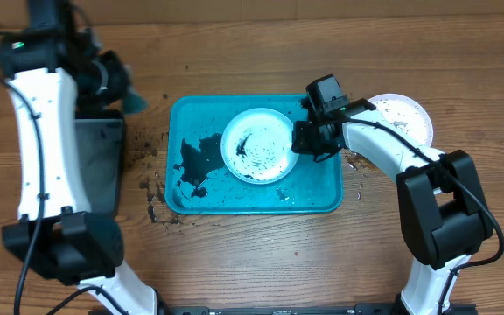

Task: Clean dirty plates on tray and stack at the side
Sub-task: 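Scrub the second white plate with the sponge in the left gripper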

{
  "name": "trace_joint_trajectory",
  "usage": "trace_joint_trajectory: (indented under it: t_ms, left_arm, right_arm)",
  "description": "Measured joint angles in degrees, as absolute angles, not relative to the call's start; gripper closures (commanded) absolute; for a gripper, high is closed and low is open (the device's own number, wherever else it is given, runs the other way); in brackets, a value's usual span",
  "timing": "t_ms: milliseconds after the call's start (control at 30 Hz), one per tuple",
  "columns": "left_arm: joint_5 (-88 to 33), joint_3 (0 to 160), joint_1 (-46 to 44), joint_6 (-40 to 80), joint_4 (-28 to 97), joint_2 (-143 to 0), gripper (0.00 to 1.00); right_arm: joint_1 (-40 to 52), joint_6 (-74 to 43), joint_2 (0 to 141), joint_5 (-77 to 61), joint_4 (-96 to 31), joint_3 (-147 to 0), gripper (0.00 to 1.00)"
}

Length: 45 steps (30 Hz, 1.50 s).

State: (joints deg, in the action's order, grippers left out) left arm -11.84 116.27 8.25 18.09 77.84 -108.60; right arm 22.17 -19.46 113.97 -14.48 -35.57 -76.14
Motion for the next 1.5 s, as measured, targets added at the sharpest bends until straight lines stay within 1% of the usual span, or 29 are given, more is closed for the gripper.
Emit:
trace_joint_trajectory:
  t_ms: [167, 333, 367, 400, 433, 467, 567, 600, 700, 767, 800, 833, 867, 1133, 1500]
  left_arm:
    - [-13.1, 115.3, 0.6, 17.5, 76.6, -112.8, 0.96]
    - [-13.5, 114.9, -6.8, 17.2, 75.7, -119.3, 0.96]
    - [-13.5, 114.8, -8.1, 17.0, 75.5, -120.6, 0.96]
    - [-13.6, 114.8, -9.2, 16.7, 75.2, -121.8, 0.96]
    - [-13.6, 114.8, -10.4, 16.4, 74.8, -123.1, 0.96]
    - [-13.6, 114.7, -11.6, 16.2, 74.3, -124.5, 0.96]
    - [-13.8, 114.7, -14.3, 15.8, 73.4, -127.3, 0.96]
    - [-13.8, 114.7, -14.9, 15.8, 73.3, -127.8, 0.96]
    - [-13.8, 114.6, -16.9, 15.4, 72.8, -129.2, 0.96]
    - [-13.8, 114.6, -17.7, 14.8, 72.5, -129.3, 0.96]
    - [-13.8, 114.6, -18.1, 14.7, 72.6, -129.3, 0.96]
    - [-13.8, 114.6, -18.4, 14.5, 72.6, -129.3, 0.96]
    - [-13.9, 114.6, -18.7, 14.5, 72.6, -129.3, 0.96]
    - [-14.0, 113.0, -19.6, 16.8, 72.1, -129.3, 0.96]
    - [-16.1, 103.3, -23.0, 18.1, 64.0, -129.6, 0.96]
  right_arm:
    - [22.4, -19.5, 115.5, -14.9, -31.0, -76.1, 0.96]
    - [22.4, -19.4, 117.5, -15.6, -30.6, -76.2, 0.96]
    - [22.4, -19.5, 117.5, -15.9, -31.2, -76.2, 0.95]
    - [22.4, -19.5, 117.5, -16.2, -31.9, -76.2, 0.93]
    - [22.4, -19.4, 117.5, -16.5, -32.7, -76.3, 0.86]
    - [22.4, -19.7, 117.5, -16.6, -33.8, -76.4, 0.76]
    - [22.4, -19.1, 117.5, -17.7, -36.1, -77.1, 0.73]
    - [22.4, -19.0, 117.5, -17.8, -36.5, -77.3, 0.71]
    - [22.4, -18.6, 117.5, -18.0, -37.8, -77.6, 0.71]
    - [22.4, -18.4, 117.5, -18.0, -39.3, -78.1, 0.78]
    - [22.4, -18.4, 117.5, -17.9, -40.1, -78.3, 0.88]
    - [22.4, -18.4, 117.5, -17.7, -40.8, -78.5, 0.94]
    - [22.4, -18.3, 117.6, -17.6, -41.2, -78.6, 0.96]
    - [22.5, -18.1, 117.8, -16.6, -42.1, -79.0, 0.96]
    - [22.5, -18.1, 117.8, -16.3, -42.2, -79.1, 0.96]
